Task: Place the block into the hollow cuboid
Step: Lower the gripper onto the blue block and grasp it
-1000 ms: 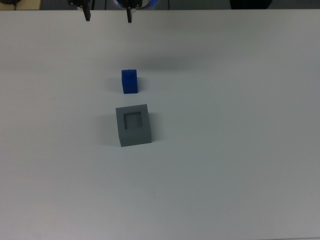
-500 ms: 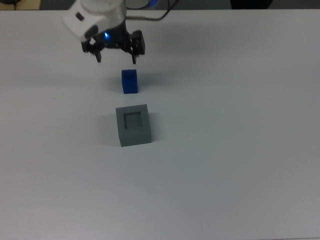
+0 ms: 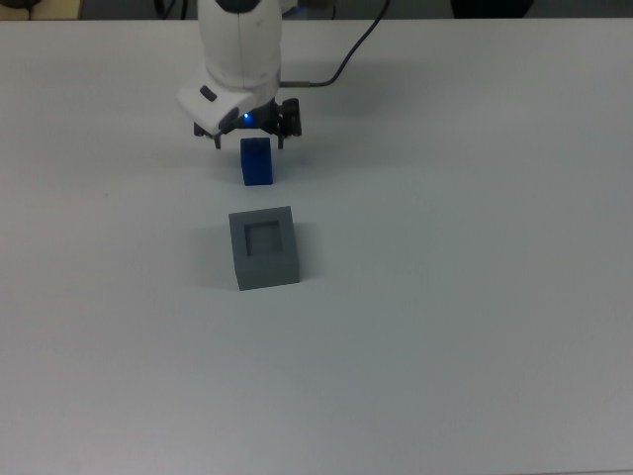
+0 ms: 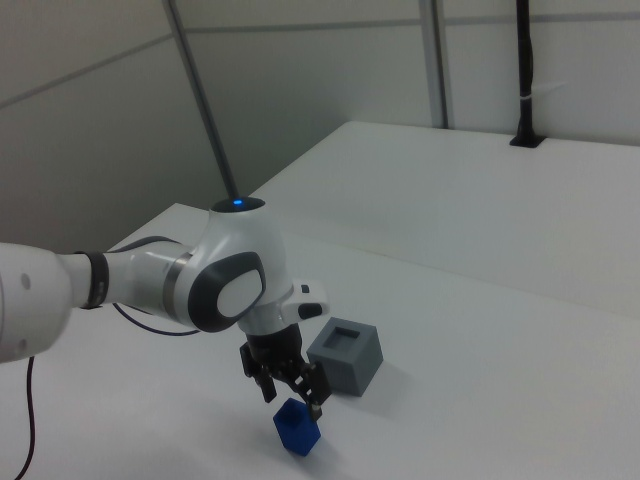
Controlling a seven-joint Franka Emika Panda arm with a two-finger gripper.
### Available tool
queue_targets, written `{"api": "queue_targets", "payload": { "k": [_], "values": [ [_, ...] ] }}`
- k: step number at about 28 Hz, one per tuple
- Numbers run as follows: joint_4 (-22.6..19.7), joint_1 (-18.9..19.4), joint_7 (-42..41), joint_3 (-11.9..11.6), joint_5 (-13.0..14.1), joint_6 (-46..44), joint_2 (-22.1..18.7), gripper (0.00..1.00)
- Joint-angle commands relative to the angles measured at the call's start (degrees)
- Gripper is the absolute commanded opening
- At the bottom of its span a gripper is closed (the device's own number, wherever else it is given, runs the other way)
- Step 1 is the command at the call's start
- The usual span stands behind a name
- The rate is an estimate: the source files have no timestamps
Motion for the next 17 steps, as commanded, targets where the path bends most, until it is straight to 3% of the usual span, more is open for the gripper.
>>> {"api": "queue_targets", "payload": {
  "k": [1,5,12,14,15,17],
  "values": [
    [-0.54,0.40,-0.84,-0.35,-1.05,2.02,1.86,1.00],
    [-0.72,0.40,-0.84,-0.35,-1.14,1.93,2.21,0.99],
    [-1.34,0.75,-0.32,-0.35,-1.05,0.88,1.33,0.79],
    [-1.34,1.10,-0.31,-0.35,-1.05,-0.08,1.07,0.67],
    [-1.34,1.19,-0.31,-0.35,-1.05,-0.61,0.98,0.55],
    [-1.34,1.19,-0.31,-0.27,-0.96,-1.23,0.72,0.46]
  ]
}}
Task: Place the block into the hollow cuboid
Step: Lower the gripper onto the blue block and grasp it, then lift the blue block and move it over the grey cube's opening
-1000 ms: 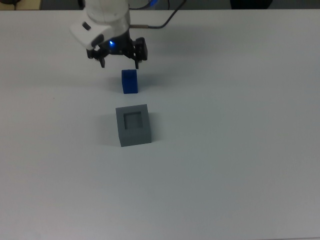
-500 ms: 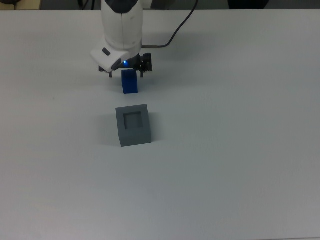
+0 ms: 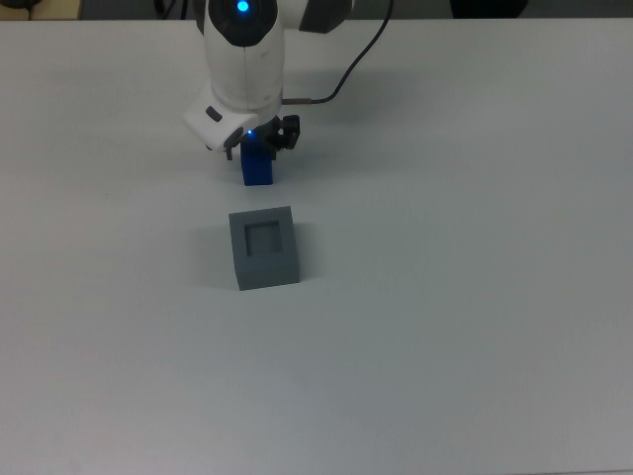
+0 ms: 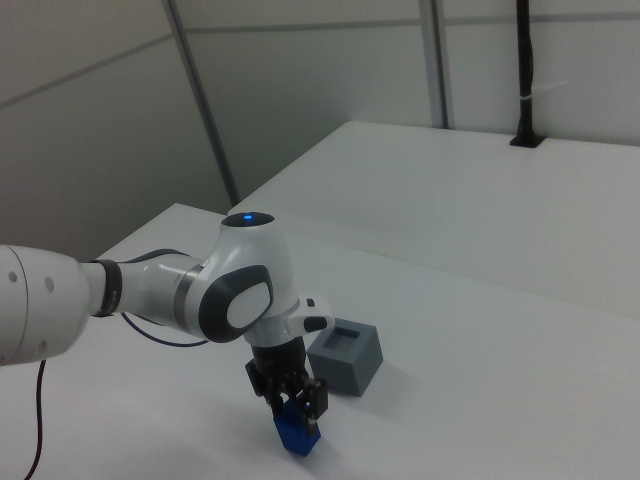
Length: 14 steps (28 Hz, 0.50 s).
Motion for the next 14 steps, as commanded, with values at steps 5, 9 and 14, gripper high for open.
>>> {"api": "queue_targets", "payload": {
  "k": [5,9,14],
  "values": [
    [-0.58,1.00,-0.31,-0.26,-0.71,-5.74,-3.42,0.32],
    [6.78,0.74,-0.22,-0.44,-0.10,-11.62,-3.07,0.31],
    [19.71,0.04,-0.66,-1.05,1.22,-19.19,0.97,0.32]
  ]
}}
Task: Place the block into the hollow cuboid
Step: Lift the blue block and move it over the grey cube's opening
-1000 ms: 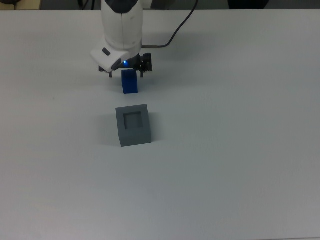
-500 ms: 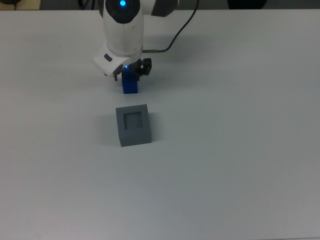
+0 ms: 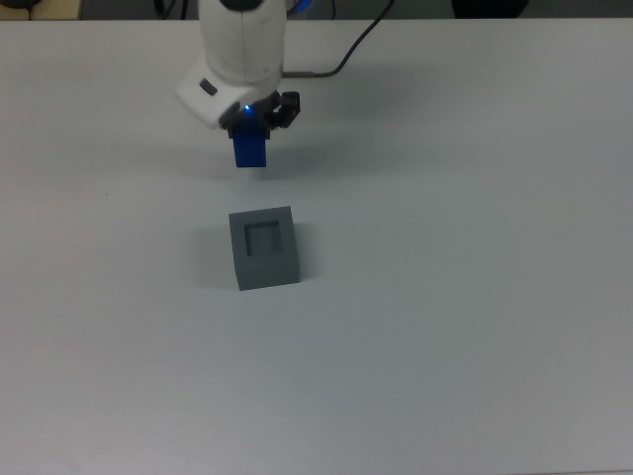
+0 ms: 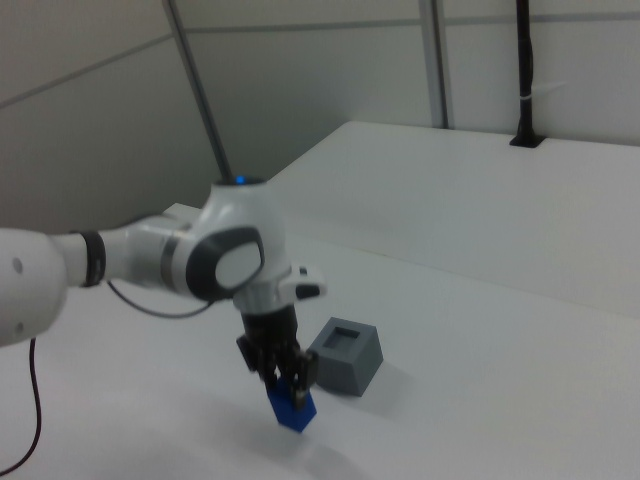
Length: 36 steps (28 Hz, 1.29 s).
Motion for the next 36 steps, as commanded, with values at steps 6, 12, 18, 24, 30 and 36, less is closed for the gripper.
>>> {"api": "queue_targets", "payload": {
  "k": [6,12,18,24,30,36],
  "values": [
    [20.60,-0.84,-0.84,-0.87,2.70,-8.22,7.49,0.32],
    [28.43,-0.32,-0.84,-0.52,2.09,-7.96,13.46,0.32],
    [33.88,-0.14,-3.47,-0.34,2.08,-7.52,19.00,0.37],
    [36.88,-0.14,-3.56,-0.08,2.08,-7.43,22.61,0.37],
    [36.61,0.65,-4.44,0.18,1.82,-7.52,23.05,0.37],
    [36.35,0.74,-4.70,0.36,1.91,-8.14,22.96,0.37]
  ]
}}
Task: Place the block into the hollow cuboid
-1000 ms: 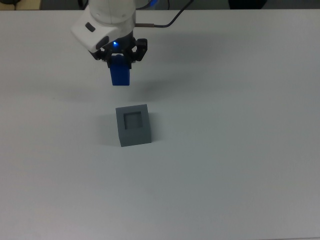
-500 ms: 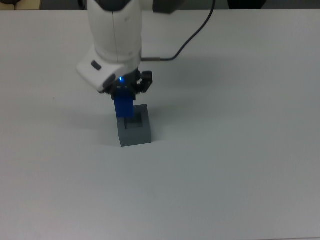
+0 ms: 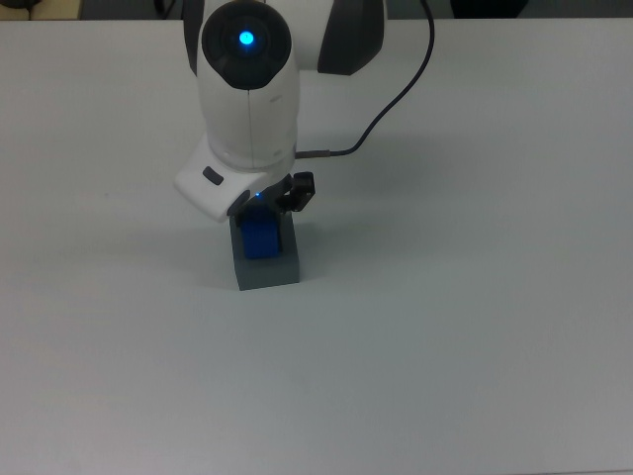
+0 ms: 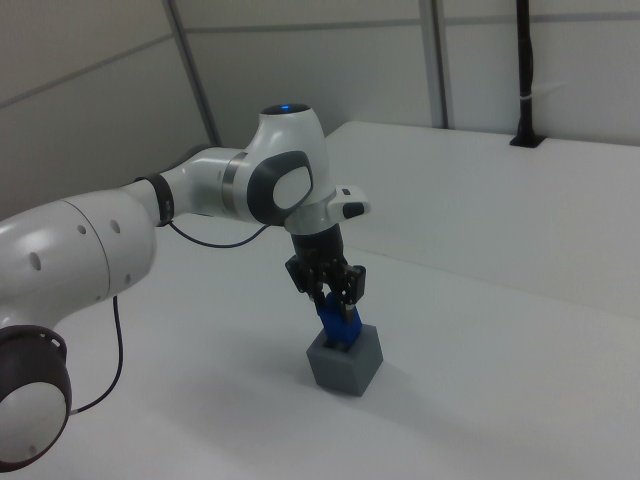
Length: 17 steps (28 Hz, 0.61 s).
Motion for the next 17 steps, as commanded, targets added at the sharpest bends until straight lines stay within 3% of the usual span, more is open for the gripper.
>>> {"api": "queue_targets", "payload": {
  "k": [1,17],
  "values": [
    [1.25,0.20,-1.52,0.15,0.37,-1.95,0.25,0.37],
    [-0.68,0.12,-1.78,0.95,-2.71,-4.50,-1.07,0.37]
  ]
}}
